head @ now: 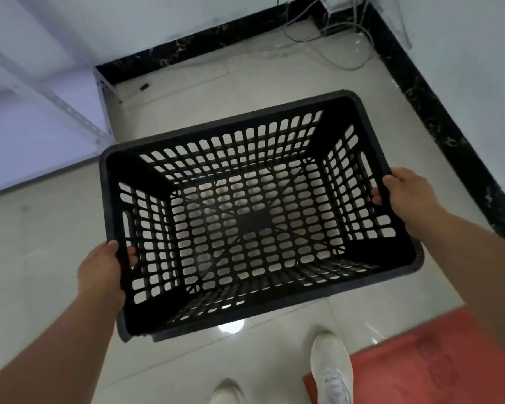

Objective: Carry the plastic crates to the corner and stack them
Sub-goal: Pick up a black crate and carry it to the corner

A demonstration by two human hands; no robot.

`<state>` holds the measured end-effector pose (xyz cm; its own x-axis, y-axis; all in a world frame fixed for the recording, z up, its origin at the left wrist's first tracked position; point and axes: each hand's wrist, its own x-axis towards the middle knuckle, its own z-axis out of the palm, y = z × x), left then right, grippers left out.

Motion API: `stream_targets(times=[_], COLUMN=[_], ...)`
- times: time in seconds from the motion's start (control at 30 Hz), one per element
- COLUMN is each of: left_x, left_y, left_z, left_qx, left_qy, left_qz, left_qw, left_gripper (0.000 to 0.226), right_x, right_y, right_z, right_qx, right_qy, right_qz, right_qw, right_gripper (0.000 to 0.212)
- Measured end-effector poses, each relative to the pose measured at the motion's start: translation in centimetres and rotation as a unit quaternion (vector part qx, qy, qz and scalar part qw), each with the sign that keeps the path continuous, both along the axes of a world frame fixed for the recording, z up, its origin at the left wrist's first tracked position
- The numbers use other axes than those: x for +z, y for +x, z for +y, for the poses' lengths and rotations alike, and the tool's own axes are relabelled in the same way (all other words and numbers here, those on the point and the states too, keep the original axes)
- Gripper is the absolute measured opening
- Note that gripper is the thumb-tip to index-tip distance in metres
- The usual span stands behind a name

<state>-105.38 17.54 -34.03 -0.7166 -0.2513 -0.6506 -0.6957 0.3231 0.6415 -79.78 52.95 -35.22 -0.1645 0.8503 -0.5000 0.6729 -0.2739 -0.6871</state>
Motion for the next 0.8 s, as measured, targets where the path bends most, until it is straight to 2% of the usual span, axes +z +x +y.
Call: stream_targets(times=[0.23, 0.8], left_x=[-2.4, -2.9], left_y=[-1.0, 0.6], left_z=[0.6, -1.3], left_qx=[0.021, -0.025], left_qy=[-0.015, -0.043], left_qz=[0.002, 0.013], left_qw=[1.0, 0.999], left_gripper=[0.017, 0.023], right_x=[-2.9, -2.9], right_y=[-3.2, -2.6], right_z=[1.2, -0.4], right_qx=[0.022, 0.053], right_qy=[-0.005, 0.025], right_qz=[0.005, -0.028], right_qw=[1.0, 0.998], right_gripper=[0.02, 0.028])
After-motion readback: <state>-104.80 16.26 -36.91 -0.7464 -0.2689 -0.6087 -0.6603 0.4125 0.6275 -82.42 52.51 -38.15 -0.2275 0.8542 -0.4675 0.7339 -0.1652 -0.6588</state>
